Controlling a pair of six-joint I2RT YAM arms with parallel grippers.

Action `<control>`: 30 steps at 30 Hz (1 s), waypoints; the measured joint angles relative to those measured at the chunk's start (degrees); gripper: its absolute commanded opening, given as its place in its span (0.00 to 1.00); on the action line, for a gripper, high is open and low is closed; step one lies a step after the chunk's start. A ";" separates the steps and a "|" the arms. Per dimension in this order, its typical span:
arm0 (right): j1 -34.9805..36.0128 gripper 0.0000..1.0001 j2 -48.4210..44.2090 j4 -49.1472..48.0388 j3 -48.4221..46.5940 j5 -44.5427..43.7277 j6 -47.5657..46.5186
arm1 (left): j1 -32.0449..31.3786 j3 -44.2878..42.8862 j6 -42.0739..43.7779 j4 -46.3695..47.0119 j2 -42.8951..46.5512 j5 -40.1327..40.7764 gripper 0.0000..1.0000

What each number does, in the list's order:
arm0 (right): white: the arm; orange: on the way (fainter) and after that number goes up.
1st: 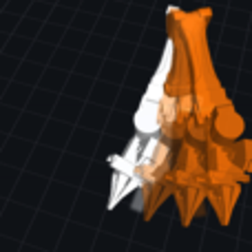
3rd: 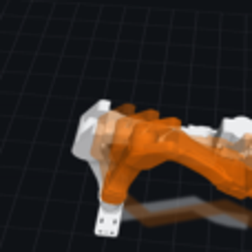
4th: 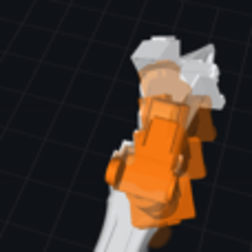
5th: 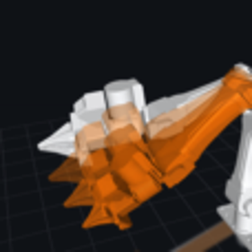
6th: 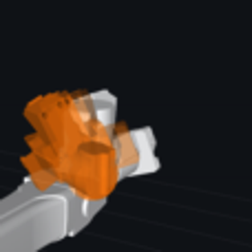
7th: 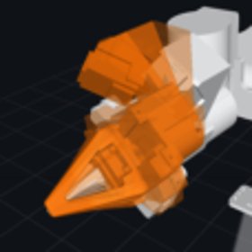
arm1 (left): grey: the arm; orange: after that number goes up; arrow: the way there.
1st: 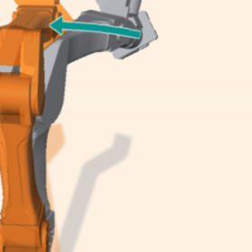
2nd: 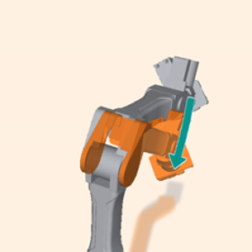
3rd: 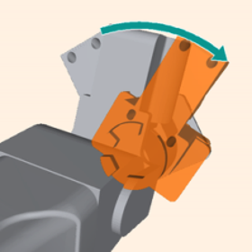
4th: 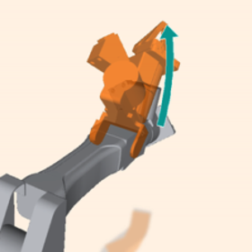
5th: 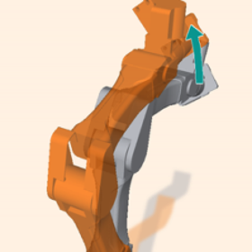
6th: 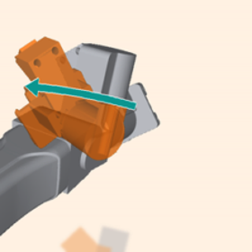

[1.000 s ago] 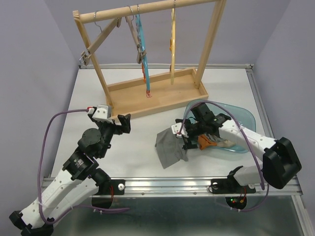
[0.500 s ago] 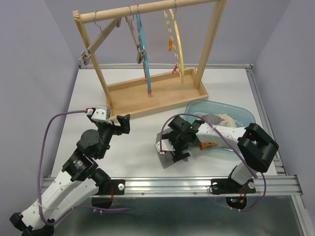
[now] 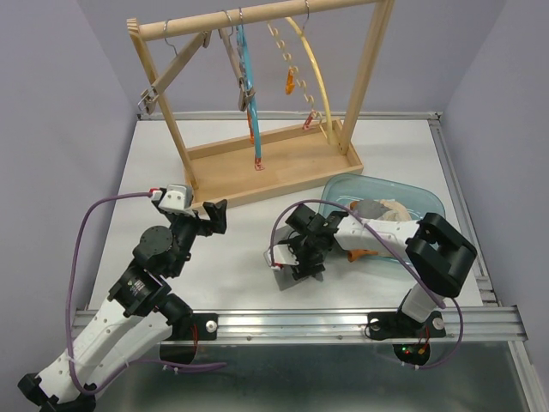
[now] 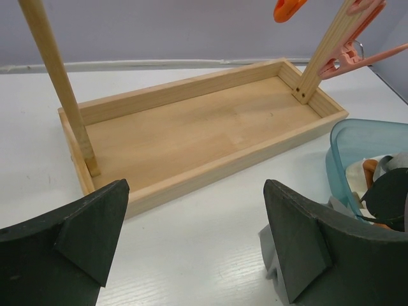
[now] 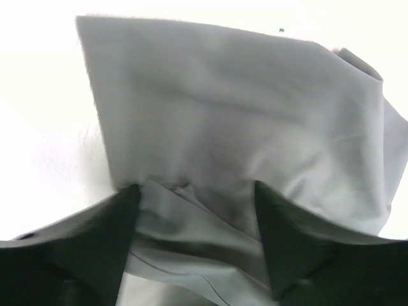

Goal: Remove the underwear clipped to the hanger
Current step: Pick up the underwear from the center of the board.

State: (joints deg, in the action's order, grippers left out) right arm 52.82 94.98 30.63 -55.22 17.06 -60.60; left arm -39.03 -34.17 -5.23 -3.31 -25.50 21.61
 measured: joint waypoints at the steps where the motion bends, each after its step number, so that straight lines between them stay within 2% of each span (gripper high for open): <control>1: 0.13 0.64 0.15 0.04 -0.13 -0.07 0.13 | 0.09 0.02 0.00 0.07 0.00 -0.22 0.99; 2: 0.17 0.52 0.26 -0.02 -0.17 -0.04 0.57 | 0.17 0.04 0.00 0.07 0.02 -0.31 0.99; 6: 0.92 0.26 1.44 -0.04 -1.05 0.20 1.92 | 0.50 0.09 -0.04 0.22 0.31 -0.66 0.99; 10: 1.29 0.15 2.03 -0.57 -1.51 0.00 2.80 | 0.68 0.26 -0.07 0.48 0.63 -0.90 0.99; 13: 1.33 0.01 2.16 -1.16 -1.60 -0.15 3.50 | 0.90 0.72 -0.09 0.61 0.72 -1.29 0.98; 19: 1.66 0.01 2.16 -0.44 -2.38 -1.11 5.60 | 0.92 0.83 -0.11 0.50 0.72 -1.73 0.98; 23: 1.62 0.01 1.33 3.37 -4.57 -1.33 6.56 | 1.29 0.83 -0.11 0.50 0.72 -1.92 0.98; 30: 0.81 0.01 -10.21 12.35 -10.16 2.01 5.70 | 1.66 0.83 -0.13 0.50 0.72 -2.08 0.98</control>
State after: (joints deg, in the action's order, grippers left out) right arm 53.63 84.77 42.98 -65.39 19.07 -54.89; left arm -37.36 -33.34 -5.37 -2.81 -24.77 19.53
